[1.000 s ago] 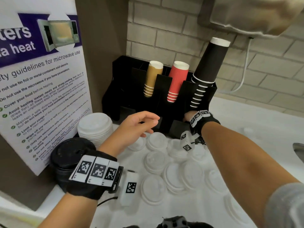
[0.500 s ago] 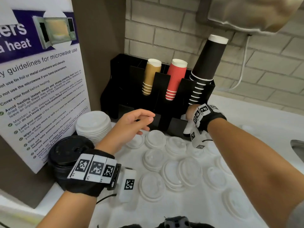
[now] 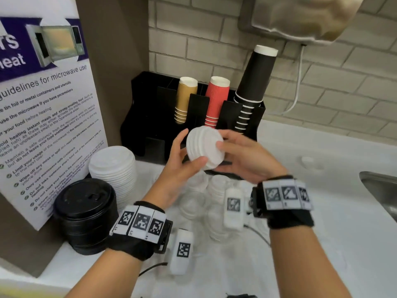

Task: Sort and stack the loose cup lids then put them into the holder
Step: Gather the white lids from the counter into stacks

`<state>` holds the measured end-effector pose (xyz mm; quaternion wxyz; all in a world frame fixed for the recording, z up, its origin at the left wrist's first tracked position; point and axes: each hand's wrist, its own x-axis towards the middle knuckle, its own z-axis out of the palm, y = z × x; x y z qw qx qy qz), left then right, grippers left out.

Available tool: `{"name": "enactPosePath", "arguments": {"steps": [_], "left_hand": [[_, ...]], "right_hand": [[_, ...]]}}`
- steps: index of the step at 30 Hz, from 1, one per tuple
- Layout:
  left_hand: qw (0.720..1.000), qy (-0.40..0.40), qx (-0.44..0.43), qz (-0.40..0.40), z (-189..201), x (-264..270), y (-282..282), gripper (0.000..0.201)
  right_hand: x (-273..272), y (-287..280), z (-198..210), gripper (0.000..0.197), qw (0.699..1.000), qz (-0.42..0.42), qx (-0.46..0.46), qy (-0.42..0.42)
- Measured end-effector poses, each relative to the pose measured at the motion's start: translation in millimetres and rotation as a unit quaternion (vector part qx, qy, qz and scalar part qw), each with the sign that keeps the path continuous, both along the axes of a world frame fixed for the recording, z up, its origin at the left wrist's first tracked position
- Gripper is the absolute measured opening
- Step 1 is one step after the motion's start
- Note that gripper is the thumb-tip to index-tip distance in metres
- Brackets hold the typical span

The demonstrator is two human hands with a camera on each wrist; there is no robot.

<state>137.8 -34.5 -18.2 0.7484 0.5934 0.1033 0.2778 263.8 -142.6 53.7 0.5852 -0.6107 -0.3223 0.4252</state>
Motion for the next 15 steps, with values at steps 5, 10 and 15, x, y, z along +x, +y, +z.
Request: {"name": "enactPosePath", "arguments": {"steps": [5,10,15], "left_hand": [[0.997,-0.053,-0.050,-0.038,-11.2,-4.3,-9.4,0.097],[0.999,-0.015,-0.047,0.007,-18.0,-9.3,-12.0,0.062],[0.999,0.005,-0.045,0.014,-19.4,-13.4,-10.1,0.061]], "right_hand": [[-25.7,-4.5,-36.9,0.034,0.999,-0.027,0.020,0.025],[-27.9,-14.0,-48.8,0.051,0.996,0.014,0.033,-0.082],[-31.2,-17.7,-49.4,0.068,0.981,0.016,0.040,-0.188]]}}
